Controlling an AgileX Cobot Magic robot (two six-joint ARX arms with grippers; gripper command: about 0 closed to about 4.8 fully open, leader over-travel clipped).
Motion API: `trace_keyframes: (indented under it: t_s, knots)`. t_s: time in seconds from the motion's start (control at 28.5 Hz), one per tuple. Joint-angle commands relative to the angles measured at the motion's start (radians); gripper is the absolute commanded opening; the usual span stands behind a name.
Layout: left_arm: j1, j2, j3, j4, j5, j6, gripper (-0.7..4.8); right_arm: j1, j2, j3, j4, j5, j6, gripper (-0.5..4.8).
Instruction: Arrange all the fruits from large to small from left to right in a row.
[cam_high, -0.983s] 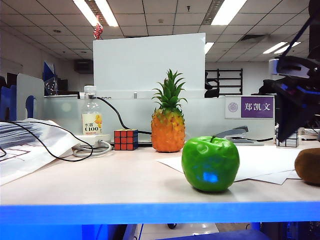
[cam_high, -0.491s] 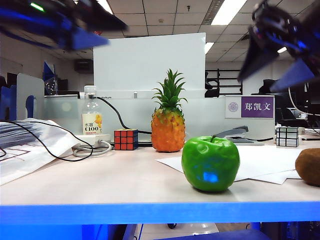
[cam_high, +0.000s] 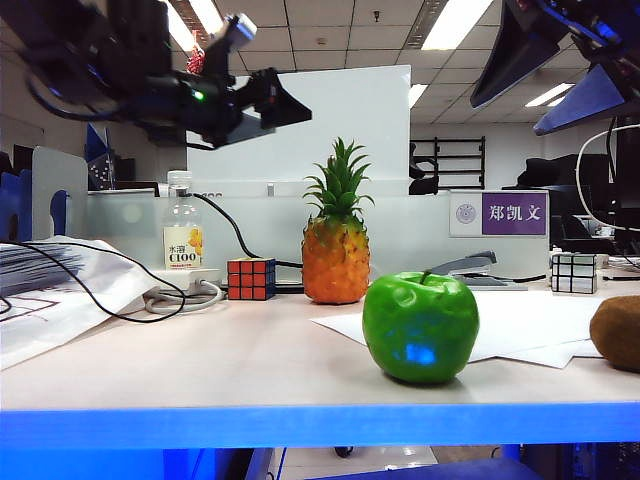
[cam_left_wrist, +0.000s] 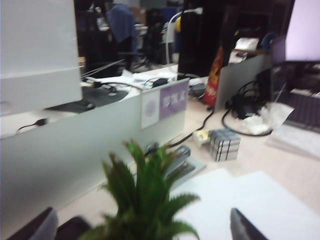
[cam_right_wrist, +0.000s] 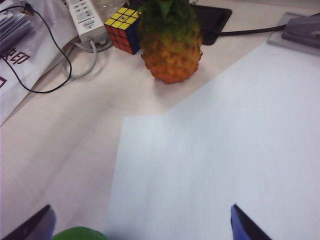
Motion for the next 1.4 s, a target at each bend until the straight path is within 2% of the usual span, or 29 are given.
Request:
trace_keyframes:
  t_s: [0.04, 0.25, 0.42, 0.63, 0.77, 1.02, 1.09, 1.12, 1.16, 1.26, 1.4]
  knots:
    - [-0.002, 0.064, 0.108, -0.023, 0.031, -0.05, 4.79, 0.002, -0.006, 0.007, -0.019, -0.013, 0.005, 4.79]
    - [-0.029, 0.167, 0.262, -0.071, 0.02, -0.049, 4.79, 0.002, -0.005, 0.007, -0.023, -0.023, 0.003, 4.79]
    - [-0.051, 0.241, 0.334, -0.086, 0.021, -0.05, 4.79, 0.002, -0.006, 0.008, -0.018, -0.019, 0.004, 4.79]
    - [-0.084, 0.275, 0.342, -0.106, -0.008, -0.008, 4.79, 0.001, -0.006, 0.008, -0.022, -0.019, 0.003, 4.79]
    - [-0.097, 0.296, 0.342, -0.105, -0.065, 0.048, 4.79, 0.001, -0.006, 0.008, -0.022, -0.019, 0.003, 4.79]
    - [-0.097, 0.308, 0.341, -0.104, -0.157, 0.069, 4.79, 0.001, -0.006, 0.008, -0.021, -0.019, 0.004, 4.79]
    - [-0.097, 0.308, 0.342, -0.104, -0.164, 0.092, 3.73, 0.001, -0.006, 0.008, -0.016, -0.019, 0.004, 4.79]
    - [-0.097, 0.309, 0.342, -0.103, -0.167, 0.099, 3.43, 0.001, -0.006, 0.008, -0.012, -0.019, 0.003, 4.79]
    - [-0.097, 0.309, 0.342, -0.103, -0.172, 0.111, 2.82, 0.001, -0.006, 0.008, -0.009, -0.019, 0.004, 4.79]
    - [-0.097, 0.309, 0.342, -0.104, -0.17, 0.132, -0.01, 0.001, -0.006, 0.008, 0.0, -0.019, 0.004, 4.79]
    - [-0.097, 0.308, 0.342, -0.106, -0.172, 0.132, -0.05, 0.001, -0.006, 0.008, 0.003, -0.019, 0.003, 4.79]
